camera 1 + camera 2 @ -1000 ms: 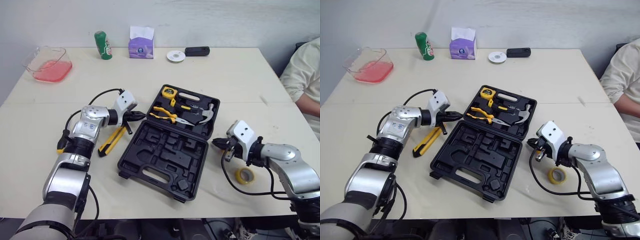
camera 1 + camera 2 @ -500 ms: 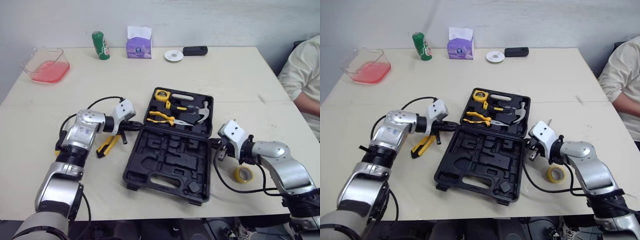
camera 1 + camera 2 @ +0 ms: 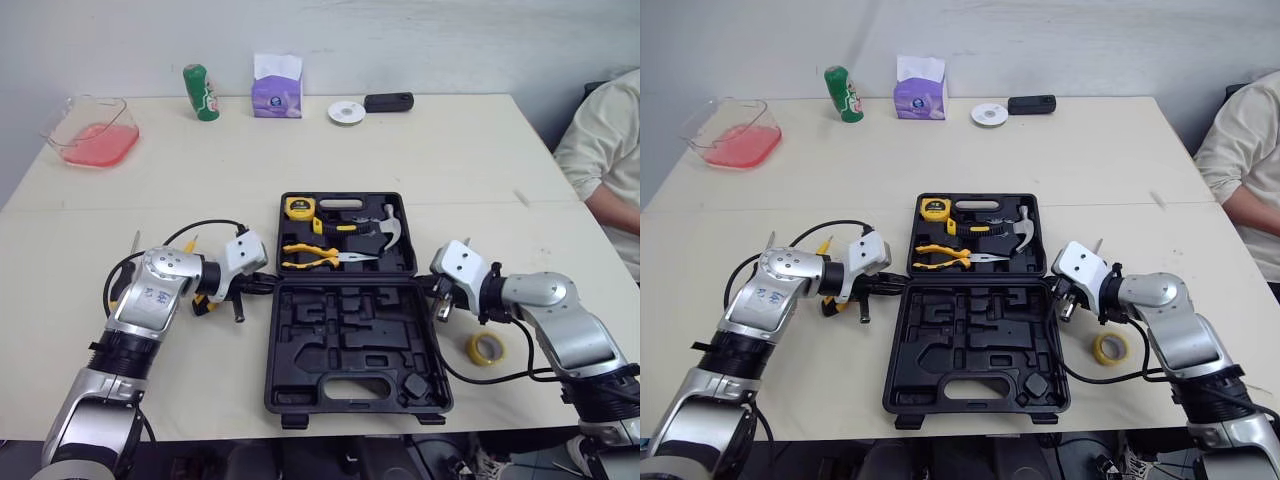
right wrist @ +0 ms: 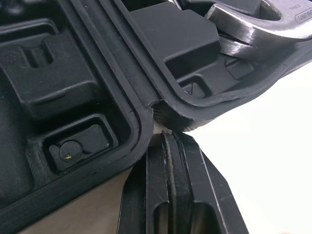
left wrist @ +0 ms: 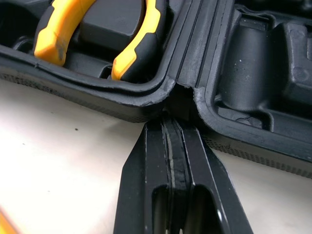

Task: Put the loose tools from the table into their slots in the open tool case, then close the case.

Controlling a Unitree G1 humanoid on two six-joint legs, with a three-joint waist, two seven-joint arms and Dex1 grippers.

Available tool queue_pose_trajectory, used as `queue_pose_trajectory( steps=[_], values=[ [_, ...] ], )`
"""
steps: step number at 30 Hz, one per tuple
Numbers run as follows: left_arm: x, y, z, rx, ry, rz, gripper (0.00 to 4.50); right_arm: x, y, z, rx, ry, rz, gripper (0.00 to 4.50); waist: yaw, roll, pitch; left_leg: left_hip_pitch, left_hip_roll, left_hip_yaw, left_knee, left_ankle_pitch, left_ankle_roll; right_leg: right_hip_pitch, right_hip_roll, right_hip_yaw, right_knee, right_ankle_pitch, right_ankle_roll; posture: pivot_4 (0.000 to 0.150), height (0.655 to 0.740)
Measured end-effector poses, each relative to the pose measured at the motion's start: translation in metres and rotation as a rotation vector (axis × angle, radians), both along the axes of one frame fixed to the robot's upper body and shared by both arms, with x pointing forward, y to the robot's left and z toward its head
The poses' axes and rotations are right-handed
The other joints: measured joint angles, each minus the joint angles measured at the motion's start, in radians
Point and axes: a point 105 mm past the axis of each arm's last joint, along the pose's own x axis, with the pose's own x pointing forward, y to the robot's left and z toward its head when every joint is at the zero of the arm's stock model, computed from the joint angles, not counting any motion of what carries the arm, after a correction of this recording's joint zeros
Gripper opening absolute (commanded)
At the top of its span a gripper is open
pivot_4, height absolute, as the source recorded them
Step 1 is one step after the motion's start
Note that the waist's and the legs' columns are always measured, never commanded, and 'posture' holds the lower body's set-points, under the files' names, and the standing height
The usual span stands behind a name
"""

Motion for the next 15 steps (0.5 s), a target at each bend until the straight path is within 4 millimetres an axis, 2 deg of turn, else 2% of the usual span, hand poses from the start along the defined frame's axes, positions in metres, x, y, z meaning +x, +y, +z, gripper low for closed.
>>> queue_pose_trajectory(
  steps=[10, 13, 15],
  values=[
    [0.000, 0.012, 0.001, -0.031, -0.023, 0.067, 0.01, -0.001, 0.000, 0.005, -0.043, -0.029, 0.044, 0.05, -0.011, 0.000, 0.000, 0.000, 0.000, -0.001, 0.000, 0.000, 0.000, -0.001, -0.001, 0.004, 0.002, 0.000, 0.000, 0.150, 0.7244],
    [-0.007, 0.027, 0.006, -0.099, -0.021, 0.112, 0.01, -0.006, -0.008, 0.022, -0.007, -0.040, 0.038, 0.05, -0.013, 0.000, 0.000, -0.001, 0.001, -0.002, 0.000, 0.000, 0.000, -0.001, 0.000, 0.006, 0.002, 0.000, 0.000, 0.150, 0.7244],
    [-0.018, 0.042, 0.019, -0.171, -0.025, 0.163, 0.01, -0.014, -0.020, 0.039, 0.021, -0.054, 0.022, 0.05, -0.011, 0.000, 0.000, -0.001, 0.001, -0.003, 0.000, 0.000, 0.000, -0.001, -0.001, 0.006, 0.001, 0.000, 0.000, 0.150, 0.7244]
  ],
)
